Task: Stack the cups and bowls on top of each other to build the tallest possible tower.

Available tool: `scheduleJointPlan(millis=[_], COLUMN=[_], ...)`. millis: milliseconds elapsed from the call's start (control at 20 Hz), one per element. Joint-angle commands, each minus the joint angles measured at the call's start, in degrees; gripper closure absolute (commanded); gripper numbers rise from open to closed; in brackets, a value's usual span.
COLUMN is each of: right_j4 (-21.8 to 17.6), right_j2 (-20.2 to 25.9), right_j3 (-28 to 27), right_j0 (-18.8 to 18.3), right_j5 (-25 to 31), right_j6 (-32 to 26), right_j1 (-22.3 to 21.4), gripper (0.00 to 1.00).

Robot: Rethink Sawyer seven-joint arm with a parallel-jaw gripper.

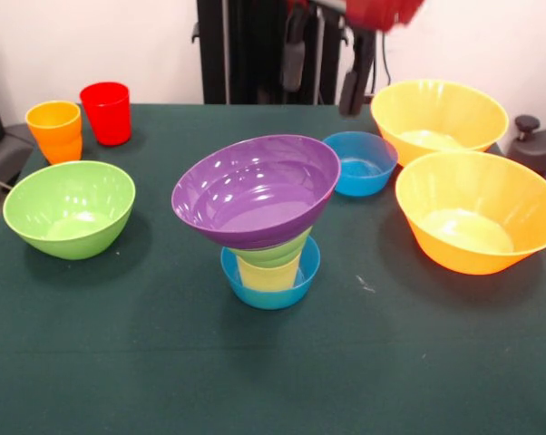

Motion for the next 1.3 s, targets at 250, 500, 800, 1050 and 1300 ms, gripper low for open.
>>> scheduleJointPlan(millis=[250, 500, 800, 1050, 1300], right_j4=[-5.3, -7.1, -10.1, -11.1, -13.6], right_j2=[5.9, 7.6, 11.6, 15.2, 16.8], right_j3=[26.9, 33.6, 42.9, 50.6, 56.9], right_j0=[0.3, -2.2, -8.4, -15.4, -20.7], right_j5=[-13.9, -14.8, -16.9, -18.7, -23.6], right_j6=[-10.4, -16.5, -26.0, -32.8, -36.2], right_j1=[-12.2, -16.9, -23.1, -28.8, -32.4], gripper=[0.0, 0.0, 0.0, 0.0, 0.0])
